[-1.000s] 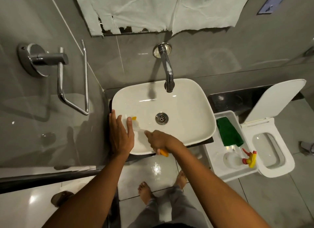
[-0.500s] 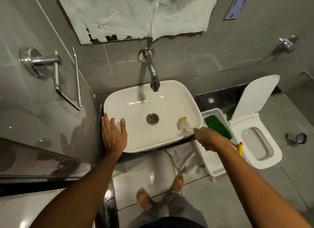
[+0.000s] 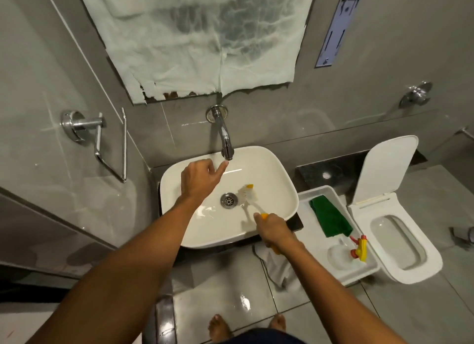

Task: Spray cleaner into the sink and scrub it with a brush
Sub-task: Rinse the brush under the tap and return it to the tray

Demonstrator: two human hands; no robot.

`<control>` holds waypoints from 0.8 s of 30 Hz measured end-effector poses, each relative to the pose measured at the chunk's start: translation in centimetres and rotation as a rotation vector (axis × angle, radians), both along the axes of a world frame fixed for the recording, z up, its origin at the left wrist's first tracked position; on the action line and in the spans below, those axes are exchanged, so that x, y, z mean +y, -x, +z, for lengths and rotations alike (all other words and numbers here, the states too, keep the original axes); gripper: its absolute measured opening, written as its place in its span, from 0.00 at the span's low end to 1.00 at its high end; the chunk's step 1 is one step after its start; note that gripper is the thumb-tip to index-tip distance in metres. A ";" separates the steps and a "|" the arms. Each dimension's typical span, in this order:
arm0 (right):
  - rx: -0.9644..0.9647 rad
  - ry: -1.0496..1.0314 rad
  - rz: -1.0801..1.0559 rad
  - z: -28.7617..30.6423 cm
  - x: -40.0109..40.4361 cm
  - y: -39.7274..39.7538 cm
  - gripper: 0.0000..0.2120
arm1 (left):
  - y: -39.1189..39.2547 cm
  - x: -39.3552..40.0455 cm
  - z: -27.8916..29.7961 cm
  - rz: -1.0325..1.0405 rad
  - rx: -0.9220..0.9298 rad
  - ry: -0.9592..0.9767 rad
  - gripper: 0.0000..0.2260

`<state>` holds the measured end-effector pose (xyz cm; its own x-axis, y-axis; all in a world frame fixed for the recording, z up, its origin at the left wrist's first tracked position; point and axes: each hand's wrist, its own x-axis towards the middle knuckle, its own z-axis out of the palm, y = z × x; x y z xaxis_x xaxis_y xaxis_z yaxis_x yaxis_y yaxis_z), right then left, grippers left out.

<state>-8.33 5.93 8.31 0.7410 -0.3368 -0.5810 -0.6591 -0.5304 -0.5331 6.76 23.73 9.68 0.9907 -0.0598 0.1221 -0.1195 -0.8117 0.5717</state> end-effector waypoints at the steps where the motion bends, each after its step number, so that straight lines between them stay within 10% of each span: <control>1: -0.027 -0.004 0.005 0.2 0.2 -0.2 0.29 | -0.6 -1.1 1.0 -0.002 -0.015 -0.002 0.29; 16: -0.141 -0.021 0.060 0.7 1.2 -1.4 0.28 | -2.7 -7.8 4.7 0.164 0.180 -0.125 0.15; 24: -0.196 -0.047 0.093 0.6 0.7 -0.3 0.26 | -3.9 -4.2 4.4 -0.201 0.287 0.001 0.13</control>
